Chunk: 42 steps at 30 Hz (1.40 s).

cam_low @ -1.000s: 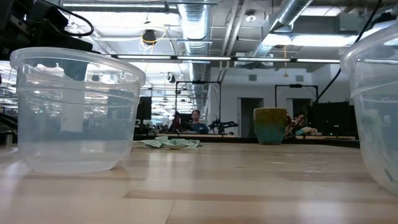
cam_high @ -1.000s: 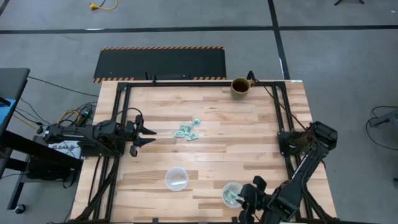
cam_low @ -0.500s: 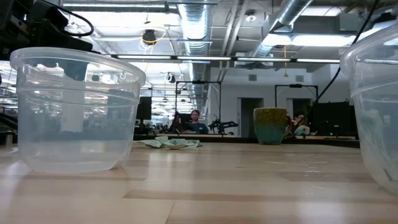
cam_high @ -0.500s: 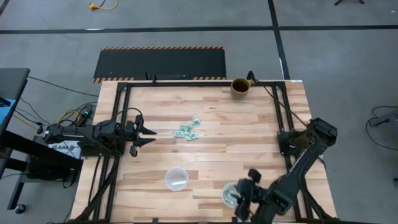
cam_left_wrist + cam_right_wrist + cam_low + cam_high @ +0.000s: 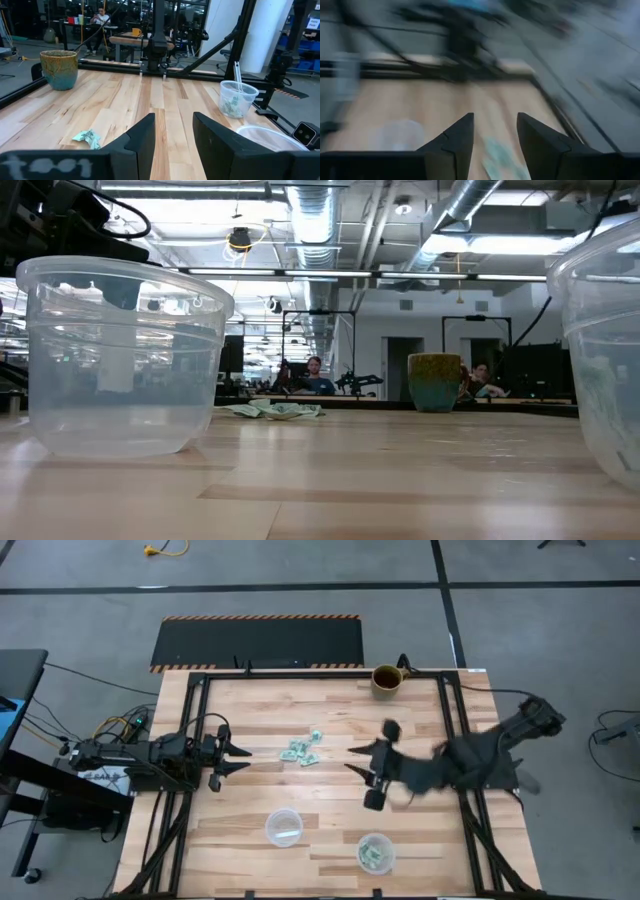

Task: Pick and place items into bin
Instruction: Put the stevia packet into the left transparent bin

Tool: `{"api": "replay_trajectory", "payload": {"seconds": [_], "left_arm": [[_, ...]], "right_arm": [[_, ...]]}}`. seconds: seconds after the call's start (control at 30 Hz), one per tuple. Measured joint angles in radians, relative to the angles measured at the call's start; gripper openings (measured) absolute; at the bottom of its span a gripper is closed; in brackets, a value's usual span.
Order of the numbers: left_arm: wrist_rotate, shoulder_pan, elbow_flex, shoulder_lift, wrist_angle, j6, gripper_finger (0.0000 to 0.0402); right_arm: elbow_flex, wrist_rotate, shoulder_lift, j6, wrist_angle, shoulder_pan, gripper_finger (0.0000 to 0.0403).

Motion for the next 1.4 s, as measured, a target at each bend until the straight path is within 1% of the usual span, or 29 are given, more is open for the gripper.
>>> {"api": "replay_trajectory", "payload": {"seconds": [0.03,0.1,0.13,0.17,0.2,0.23,0.27,0.3,0.33,0.43,0.57,0.63,0.7,0.77,0.83,0.9,0.97,1.0,1.1,1.23,1.3,1.4], "left_arm": [[0.000,0.000,0.000,0.000,0.000,0.000,0.0121],[0.000,0.000,0.000,0.000,0.000,0.000,0.0121],[0.000,0.000,0.000,0.000,0.000,0.000,0.0121],[0.000,0.000,0.000,0.000,0.000,0.000,0.0121],[0.000,0.000,0.000,0.000,0.000,0.000,0.0121],[0.000,0.000,0.000,0.000,0.000,0.000,0.0121],[0.000,0.000,0.000,0.000,0.000,0.000,0.0121],[0.000,0.000,0.000,0.000,0.000,0.000,0.0121],[0.000,0.000,0.000,0.000,0.000,0.000,0.0121],[0.000,0.000,0.000,0.000,0.000,0.000,0.0121],[0.000,0.000,0.000,0.000,0.000,0.000,0.0121],[0.000,0.000,0.000,0.000,0.000,0.000,0.0121],[0.000,0.000,0.000,0.000,0.000,0.000,0.0121],[0.000,0.000,0.000,0.000,0.000,0.000,0.0121],[0.000,0.000,0.000,0.000,0.000,0.000,0.0121],[0.000,0.000,0.000,0.000,0.000,0.000,0.0121],[-0.001,0.000,0.000,0.000,0.000,0.000,0.0121],[-0.001,0.000,0.000,0.000,0.000,0.000,0.0121],[-0.001,0.000,0.000,0.000,0.000,0.000,0.0121],[-0.001,0.000,0.000,0.000,0.000,0.000,0.0121],[-0.001,0.000,0.000,0.000,0.000,0.000,0.0121],[0.000,0.000,0.000,0.000,0.000,0.000,0.0121]], "right_arm": [[0.000,-0.143,-0.015,-0.094,0.052,-0.044,0.0142],[0.000,-0.534,-0.029,-0.223,0.139,-0.148,0.0142],[0.000,-0.751,-0.029,-0.263,0.180,-0.204,0.0142],[0.000,-0.941,-0.021,-0.286,0.210,-0.260,0.0143],[0.000,-1.108,-0.011,-0.293,0.234,-0.312,0.0143],[0.000,-1.234,0.003,-0.292,0.244,-0.363,0.0144],[0.000,-1.323,0.018,-0.285,0.239,-0.410,0.0144],[0.000,-1.373,0.033,-0.272,0.216,-0.458,0.0144],[0.000,-1.394,0.046,-0.257,0.178,-0.502,0.0143],[-0.001,-1.394,0.088,-0.198,0.113,-0.617,0.0141],[-0.001,-1.393,0.098,-0.024,0.221,-0.704,0.0139],[0.000,-1.394,0.076,0.012,0.261,-0.723,0.0140],[-0.001,-1.394,0.033,0.005,0.263,-0.743,0.0141],[0.000,-1.388,-0.028,-0.024,0.221,-0.767,0.0143],[0.000,-1.328,-0.097,-0.074,0.143,-0.782,0.0144],[-0.022,-1.230,-0.163,-0.129,0.095,-0.781,0.0143],[-0.108,-1.156,-0.232,-0.134,0.143,-0.771,0.0141],[-0.170,-1.134,-0.264,-0.121,0.203,-0.767,0.0140],[-0.395,-1.111,-0.367,-0.070,0.399,-0.771,0.0137],[-0.703,-1.024,-0.500,-0.007,0.666,-0.826,0.0138],[-0.836,-1.002,-0.560,0.001,0.755,-0.864,0.0139],[-0.996,-1.021,-0.644,0.009,0.848,-0.919,0.0137]]}}
